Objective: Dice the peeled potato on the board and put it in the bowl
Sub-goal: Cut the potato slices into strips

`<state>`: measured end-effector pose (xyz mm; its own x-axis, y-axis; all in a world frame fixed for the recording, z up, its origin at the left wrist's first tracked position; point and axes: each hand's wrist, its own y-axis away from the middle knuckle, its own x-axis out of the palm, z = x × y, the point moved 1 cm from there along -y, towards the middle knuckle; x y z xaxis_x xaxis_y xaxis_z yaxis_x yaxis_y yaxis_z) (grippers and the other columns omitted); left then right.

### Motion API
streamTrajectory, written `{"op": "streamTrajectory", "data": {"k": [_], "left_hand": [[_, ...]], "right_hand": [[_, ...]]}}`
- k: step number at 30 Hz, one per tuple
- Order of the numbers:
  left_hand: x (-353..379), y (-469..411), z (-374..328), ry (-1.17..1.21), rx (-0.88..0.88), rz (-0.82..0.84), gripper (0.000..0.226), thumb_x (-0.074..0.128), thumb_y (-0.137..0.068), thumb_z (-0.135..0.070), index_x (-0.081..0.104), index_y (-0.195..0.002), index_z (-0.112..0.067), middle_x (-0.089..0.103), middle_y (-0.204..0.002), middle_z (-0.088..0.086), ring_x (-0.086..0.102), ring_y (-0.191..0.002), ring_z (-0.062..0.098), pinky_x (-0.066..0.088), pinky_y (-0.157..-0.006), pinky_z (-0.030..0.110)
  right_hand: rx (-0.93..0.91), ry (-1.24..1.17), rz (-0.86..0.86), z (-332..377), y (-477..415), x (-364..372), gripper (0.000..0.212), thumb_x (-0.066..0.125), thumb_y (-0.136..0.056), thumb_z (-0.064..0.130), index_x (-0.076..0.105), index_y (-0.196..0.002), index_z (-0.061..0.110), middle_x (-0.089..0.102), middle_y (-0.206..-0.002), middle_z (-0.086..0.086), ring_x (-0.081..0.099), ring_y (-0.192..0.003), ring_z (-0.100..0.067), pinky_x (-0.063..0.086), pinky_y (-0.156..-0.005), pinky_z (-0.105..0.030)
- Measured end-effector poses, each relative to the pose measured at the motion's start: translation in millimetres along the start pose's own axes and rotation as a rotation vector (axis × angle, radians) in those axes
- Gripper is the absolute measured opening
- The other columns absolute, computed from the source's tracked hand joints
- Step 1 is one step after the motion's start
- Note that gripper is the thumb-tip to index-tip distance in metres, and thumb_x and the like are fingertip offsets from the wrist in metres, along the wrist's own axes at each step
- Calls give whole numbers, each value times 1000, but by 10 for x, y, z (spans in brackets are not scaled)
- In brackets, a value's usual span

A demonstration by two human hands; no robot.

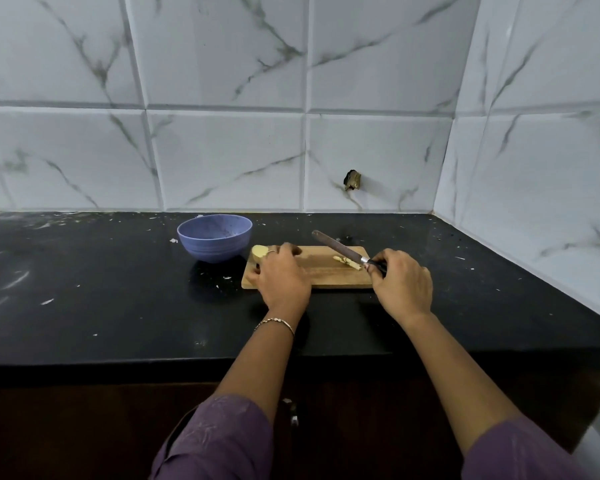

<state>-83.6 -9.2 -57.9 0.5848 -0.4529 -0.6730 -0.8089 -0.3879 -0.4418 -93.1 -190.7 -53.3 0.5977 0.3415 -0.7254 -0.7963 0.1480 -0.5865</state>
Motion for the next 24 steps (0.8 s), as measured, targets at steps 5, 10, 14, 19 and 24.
{"op": "streamTrajectory", "data": {"k": [5, 10, 14, 19, 24], "left_hand": [[-147, -101, 242, 108, -225, -30, 36, 53, -89, -7, 59, -119, -27, 52, -127, 3, 48, -124, 23, 28, -102, 48], [-243, -151, 439, 249, -284, 32, 27, 59, -91, -6, 66, -113, -21, 50, -129, 9, 49, -122, 28, 35, -104, 42], [-255, -198, 535, 332, -309, 45, 25, 60, -91, -11, 68, -114, -18, 52, -130, 13, 51, -120, 28, 42, -103, 39], [-211, -170, 440, 81, -152, 71, 42, 65, -87, -46, 61, -125, -29, 49, -132, 6, 41, -127, 28, 31, -105, 46], [-130, -241, 353, -207, 99, 179, 76, 64, -80, -64, 41, -145, -30, 31, -143, 7, 29, -130, 29, 25, -103, 46]], "right_hand": [[54, -132, 74, 231, 97, 90, 22, 61, -96, 34, 66, -112, 19, 66, -104, -2, 63, -95, -23, 41, -69, -31], [123, -235, 139, 411, 199, 204, 25, 60, -97, 37, 67, -113, 20, 67, -108, -1, 62, -102, -25, 40, -70, -30], [160, -268, 144, 450, 219, 215, 24, 58, -98, 36, 66, -113, 19, 66, -106, 0, 63, -98, -24, 42, -69, -30], [194, -270, 129, 448, 211, 191, 22, 55, -99, 34, 64, -112, 19, 64, -103, 0, 57, -90, -20, 36, -67, -30], [213, -251, 137, 430, 183, 201, 21, 53, -100, 35, 62, -110, 19, 63, -99, 1, 48, -80, -17, 37, -65, -30]]}}
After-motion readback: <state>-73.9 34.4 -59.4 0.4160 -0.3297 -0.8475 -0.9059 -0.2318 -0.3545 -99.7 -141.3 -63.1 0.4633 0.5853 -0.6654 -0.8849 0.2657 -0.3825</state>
